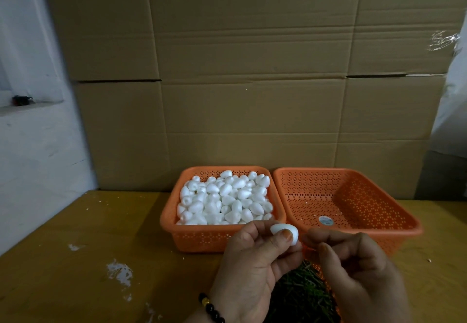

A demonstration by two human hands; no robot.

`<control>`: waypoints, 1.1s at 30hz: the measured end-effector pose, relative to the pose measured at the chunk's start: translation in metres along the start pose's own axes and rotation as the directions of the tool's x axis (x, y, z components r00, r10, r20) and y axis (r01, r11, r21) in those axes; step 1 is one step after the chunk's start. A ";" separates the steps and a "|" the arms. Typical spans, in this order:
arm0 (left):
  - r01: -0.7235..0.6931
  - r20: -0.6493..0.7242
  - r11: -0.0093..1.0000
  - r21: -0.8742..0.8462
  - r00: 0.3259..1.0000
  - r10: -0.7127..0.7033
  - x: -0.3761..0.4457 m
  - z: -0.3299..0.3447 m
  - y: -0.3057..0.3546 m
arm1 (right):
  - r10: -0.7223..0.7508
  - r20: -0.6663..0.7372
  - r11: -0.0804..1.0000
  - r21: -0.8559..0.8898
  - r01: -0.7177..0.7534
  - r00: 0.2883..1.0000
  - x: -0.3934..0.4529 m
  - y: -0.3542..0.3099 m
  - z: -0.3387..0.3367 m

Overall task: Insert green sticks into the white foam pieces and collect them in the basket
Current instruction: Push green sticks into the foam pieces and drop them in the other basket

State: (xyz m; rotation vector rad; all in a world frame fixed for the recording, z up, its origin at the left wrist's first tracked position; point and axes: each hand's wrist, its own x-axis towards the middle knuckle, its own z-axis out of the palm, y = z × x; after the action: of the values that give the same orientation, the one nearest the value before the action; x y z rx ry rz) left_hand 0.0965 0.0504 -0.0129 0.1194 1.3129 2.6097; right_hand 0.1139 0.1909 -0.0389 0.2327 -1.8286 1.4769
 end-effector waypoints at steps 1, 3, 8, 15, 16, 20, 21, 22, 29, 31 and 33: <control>0.000 -0.001 1.000 0.000 1.000 0.000 0.000 0.000 0.000 | 0.008 0.007 1.000 0.003 -0.008 1.000 -0.001 0.000 0.000; -0.003 0.002 1.000 0.002 1.000 0.003 0.000 0.000 0.000 | 0.034 0.024 0.999 -0.006 -0.034 0.999 0.000 -0.002 0.000; 0.006 0.020 1.000 0.004 1.000 -0.006 -0.001 0.001 0.003 | 0.027 0.067 0.998 -0.065 -0.023 0.997 0.004 -0.010 -0.002; 0.030 0.039 0.999 -0.039 0.999 -0.028 -0.001 0.001 0.004 | 0.044 0.215 0.998 0.025 -0.050 0.976 0.007 -0.009 -0.006; 0.030 0.042 0.999 -0.042 0.999 -0.028 -0.001 0.001 0.004 | 0.062 0.230 0.997 0.038 -0.072 0.971 0.008 -0.010 -0.006; 0.044 0.046 0.998 -0.039 0.998 -0.042 -0.001 0.000 0.004 | 0.094 0.189 0.996 -0.011 -0.093 0.977 0.009 -0.017 -0.006; 0.050 0.048 0.998 -0.039 0.998 -0.048 -0.002 0.000 0.004 | 0.101 0.190 0.995 -0.026 -0.098 0.977 0.009 -0.017 -0.006; 0.054 0.048 0.998 -0.040 0.997 -0.052 -0.002 0.001 0.004 | 0.114 0.193 0.993 -0.036 -0.109 0.974 0.008 -0.018 -0.006; 0.055 0.027 0.998 -0.030 0.998 -0.054 -0.001 0.000 0.004 | 0.157 0.191 0.987 -0.016 -0.157 0.969 0.008 -0.019 -0.007; 0.053 0.017 0.997 -0.051 0.999 -0.052 -0.001 -0.001 0.005 | 0.133 0.213 0.991 -0.001 -0.136 0.968 0.008 -0.014 -0.007; 0.050 0.001 0.997 -0.063 0.999 -0.050 0.000 -0.001 0.005 | 0.135 0.234 0.991 -0.014 -0.136 0.963 0.007 -0.010 -0.006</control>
State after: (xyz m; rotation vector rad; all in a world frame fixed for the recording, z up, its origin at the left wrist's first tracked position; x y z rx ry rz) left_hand 0.0956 0.0468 -0.0095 0.0747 1.2165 2.6060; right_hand 0.1173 0.1952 -0.0259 0.2986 -2.0664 1.6014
